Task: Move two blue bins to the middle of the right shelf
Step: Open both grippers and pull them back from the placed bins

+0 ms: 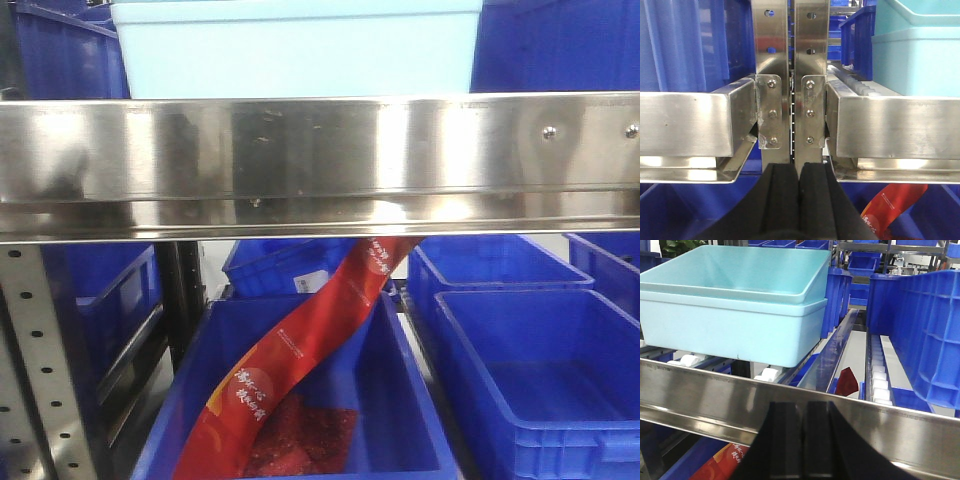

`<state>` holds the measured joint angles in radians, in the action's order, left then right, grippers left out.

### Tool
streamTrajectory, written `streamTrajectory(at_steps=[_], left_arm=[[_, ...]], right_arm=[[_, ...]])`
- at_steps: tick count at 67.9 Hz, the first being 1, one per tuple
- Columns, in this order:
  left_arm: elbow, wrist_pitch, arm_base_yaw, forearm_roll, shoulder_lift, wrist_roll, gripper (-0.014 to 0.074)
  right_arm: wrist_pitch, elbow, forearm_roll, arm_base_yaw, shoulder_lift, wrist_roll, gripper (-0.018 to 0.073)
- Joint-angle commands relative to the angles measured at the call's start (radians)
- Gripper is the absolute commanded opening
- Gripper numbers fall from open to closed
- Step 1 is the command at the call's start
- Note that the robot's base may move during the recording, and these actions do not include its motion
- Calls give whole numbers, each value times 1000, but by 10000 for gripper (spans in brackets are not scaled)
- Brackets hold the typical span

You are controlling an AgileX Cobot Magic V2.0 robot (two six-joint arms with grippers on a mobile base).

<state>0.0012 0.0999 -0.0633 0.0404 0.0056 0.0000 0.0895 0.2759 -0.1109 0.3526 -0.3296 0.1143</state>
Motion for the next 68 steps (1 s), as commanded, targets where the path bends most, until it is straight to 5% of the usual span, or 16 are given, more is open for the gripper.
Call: streamTrajectory(at_steps=[1,15,32,68], left_arm=[[-1,-20,1,-5,-6,0,-111],[-1,-20,1,-5,-6,0,-111],[-1,-20,1,-5,-6,0,-111],[-1,-20,1,-5,-6,0,-111]], right_arm=[[-21,-3,-7,-5,6,0,-162],[-44,-51,124,-181,32,-90,-162],[-54,-208,140,-369,217,-90,-162],[-21,-276,135,-371,330,-90,-162]])
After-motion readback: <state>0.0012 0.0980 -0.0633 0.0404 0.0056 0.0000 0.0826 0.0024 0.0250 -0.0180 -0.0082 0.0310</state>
